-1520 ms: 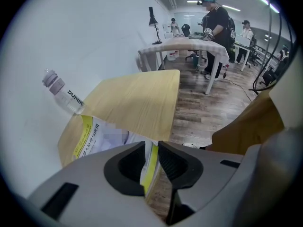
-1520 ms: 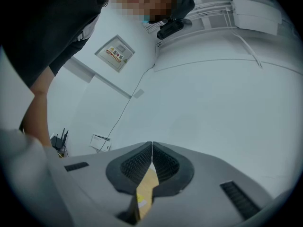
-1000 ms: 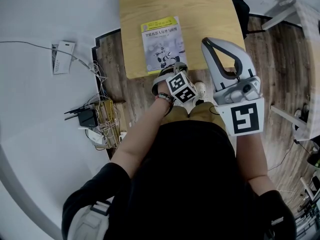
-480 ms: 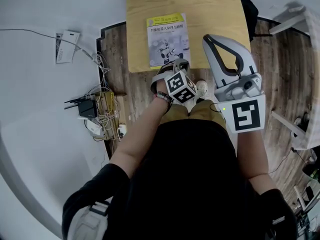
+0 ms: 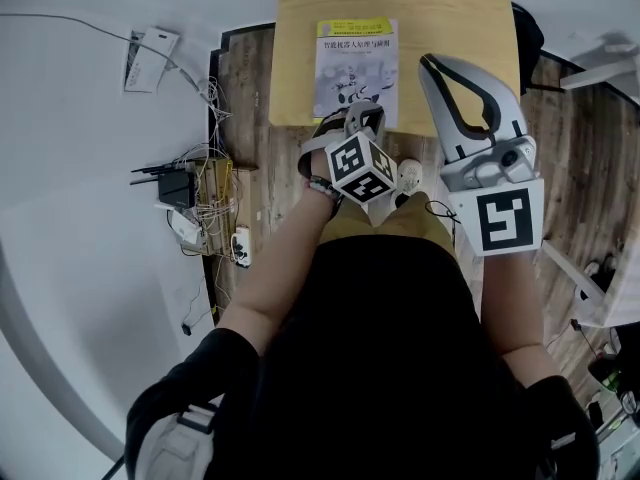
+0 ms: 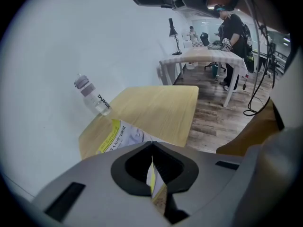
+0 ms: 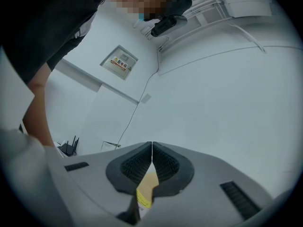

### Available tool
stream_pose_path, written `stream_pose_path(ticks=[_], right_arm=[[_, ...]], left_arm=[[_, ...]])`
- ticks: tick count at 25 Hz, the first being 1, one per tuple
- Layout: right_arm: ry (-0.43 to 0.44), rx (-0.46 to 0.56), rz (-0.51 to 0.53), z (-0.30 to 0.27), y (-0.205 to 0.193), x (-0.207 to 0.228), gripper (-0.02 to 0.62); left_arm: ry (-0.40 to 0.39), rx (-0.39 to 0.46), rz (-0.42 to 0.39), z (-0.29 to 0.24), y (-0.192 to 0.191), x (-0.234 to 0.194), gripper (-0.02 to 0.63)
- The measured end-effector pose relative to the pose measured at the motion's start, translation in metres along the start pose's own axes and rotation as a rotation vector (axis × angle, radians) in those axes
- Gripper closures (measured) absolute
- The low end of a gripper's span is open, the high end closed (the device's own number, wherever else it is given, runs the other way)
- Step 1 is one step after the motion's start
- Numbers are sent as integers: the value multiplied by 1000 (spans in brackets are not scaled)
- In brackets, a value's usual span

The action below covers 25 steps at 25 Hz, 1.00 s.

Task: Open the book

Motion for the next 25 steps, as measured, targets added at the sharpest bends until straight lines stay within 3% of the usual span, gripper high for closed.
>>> stream_pose_path(ticks=[14, 25], right_arm=[[-68, -34, 28, -29, 16, -23, 566], [-66, -29, 46, -53, 28, -44, 566]], left_arm=[[32, 102, -30, 39, -15, -42, 591], [90, 110, -25, 59, -43, -77, 591]])
Point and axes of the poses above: the fingertips, and each gripper's own axes: z backward along the fingers, x to its right, y out of its top, the point moved 2 cm from there along z, backward along the fingers, and after that the axes turned 1 degree about -x, right-handed, at the moved point
